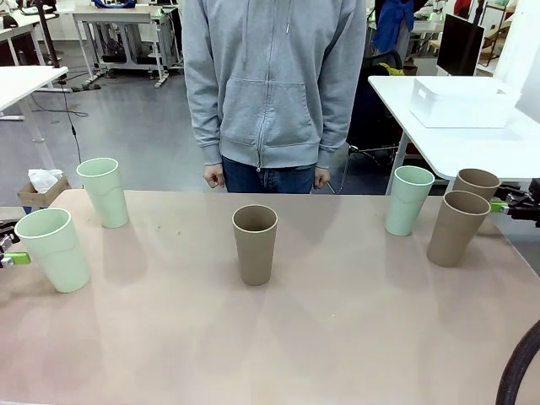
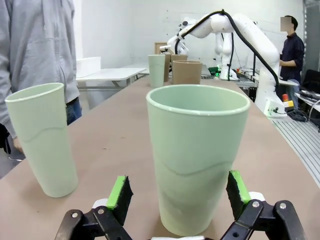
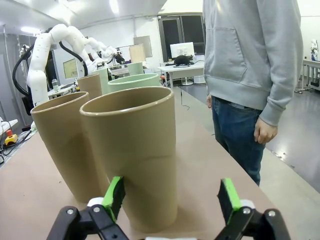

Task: Stack the cups and store them in the basket.
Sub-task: Pick up two Reusable plastic cups , one in each hand.

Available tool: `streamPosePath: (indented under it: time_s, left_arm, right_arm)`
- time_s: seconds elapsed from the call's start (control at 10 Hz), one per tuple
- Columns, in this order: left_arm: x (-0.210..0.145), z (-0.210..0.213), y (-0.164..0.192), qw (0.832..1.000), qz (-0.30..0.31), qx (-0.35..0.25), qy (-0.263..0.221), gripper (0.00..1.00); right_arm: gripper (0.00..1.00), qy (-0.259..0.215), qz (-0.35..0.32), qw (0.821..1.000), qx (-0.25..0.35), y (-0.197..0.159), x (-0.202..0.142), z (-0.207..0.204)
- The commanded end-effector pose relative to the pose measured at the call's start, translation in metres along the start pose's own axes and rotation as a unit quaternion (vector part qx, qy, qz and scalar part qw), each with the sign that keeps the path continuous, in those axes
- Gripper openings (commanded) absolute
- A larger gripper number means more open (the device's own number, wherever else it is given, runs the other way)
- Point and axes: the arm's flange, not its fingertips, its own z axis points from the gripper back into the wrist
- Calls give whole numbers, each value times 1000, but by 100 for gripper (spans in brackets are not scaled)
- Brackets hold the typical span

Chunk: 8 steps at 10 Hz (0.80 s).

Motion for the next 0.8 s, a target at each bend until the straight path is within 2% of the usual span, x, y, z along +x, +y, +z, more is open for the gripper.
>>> streamPosePath:
  time_s: [0.0, 0.2, 0.3, 0.7]
  left_arm:
    - [-25, -9, -24, 999, -29, -12, 6, 100]
    - [-24, -16, -22, 999, -39, -10, 20, 100]
    - [1, -8, 4, 1000, -6, -12, 10, 100]
    - [-5, -13, 4, 1000, -1, -23, 12, 100]
  right_arm:
    - [100, -2, 16, 1000, -15, 7, 3, -9]
    - [100, 0, 0, 1000, 0, 0, 0, 0]
    - [100, 0, 0, 1000, 0, 0, 0, 0]
    - [100, -1, -1, 1000, 0, 0, 1, -6]
